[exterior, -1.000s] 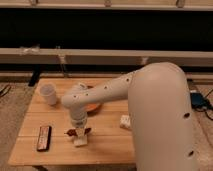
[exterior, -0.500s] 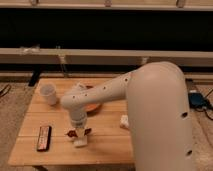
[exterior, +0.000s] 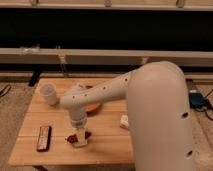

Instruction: Place the pepper on the white sponge

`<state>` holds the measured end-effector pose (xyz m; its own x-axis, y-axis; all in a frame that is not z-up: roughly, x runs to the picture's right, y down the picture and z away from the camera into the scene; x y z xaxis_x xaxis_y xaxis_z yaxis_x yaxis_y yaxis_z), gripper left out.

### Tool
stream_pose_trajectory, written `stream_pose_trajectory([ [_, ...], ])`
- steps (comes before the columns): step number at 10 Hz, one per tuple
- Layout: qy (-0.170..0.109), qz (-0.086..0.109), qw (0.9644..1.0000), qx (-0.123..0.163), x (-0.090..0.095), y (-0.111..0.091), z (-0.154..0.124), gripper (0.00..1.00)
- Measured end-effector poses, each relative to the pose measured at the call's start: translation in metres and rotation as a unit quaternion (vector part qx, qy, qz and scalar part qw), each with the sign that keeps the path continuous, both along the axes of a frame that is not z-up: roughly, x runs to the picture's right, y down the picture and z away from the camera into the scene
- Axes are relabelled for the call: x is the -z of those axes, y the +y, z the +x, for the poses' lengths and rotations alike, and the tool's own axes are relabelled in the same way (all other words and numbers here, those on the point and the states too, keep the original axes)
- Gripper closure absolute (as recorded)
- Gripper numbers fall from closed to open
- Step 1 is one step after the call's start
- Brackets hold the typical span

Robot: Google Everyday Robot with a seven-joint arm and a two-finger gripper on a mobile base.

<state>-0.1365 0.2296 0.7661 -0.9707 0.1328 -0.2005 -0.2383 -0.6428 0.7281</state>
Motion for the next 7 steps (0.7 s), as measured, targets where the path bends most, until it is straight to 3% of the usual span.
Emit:
stream_pose_trajectory([
  [7, -0.004, 0.004, 1.0000, 0.002, 0.0027, -0.0026, -0.0041, 0.20],
])
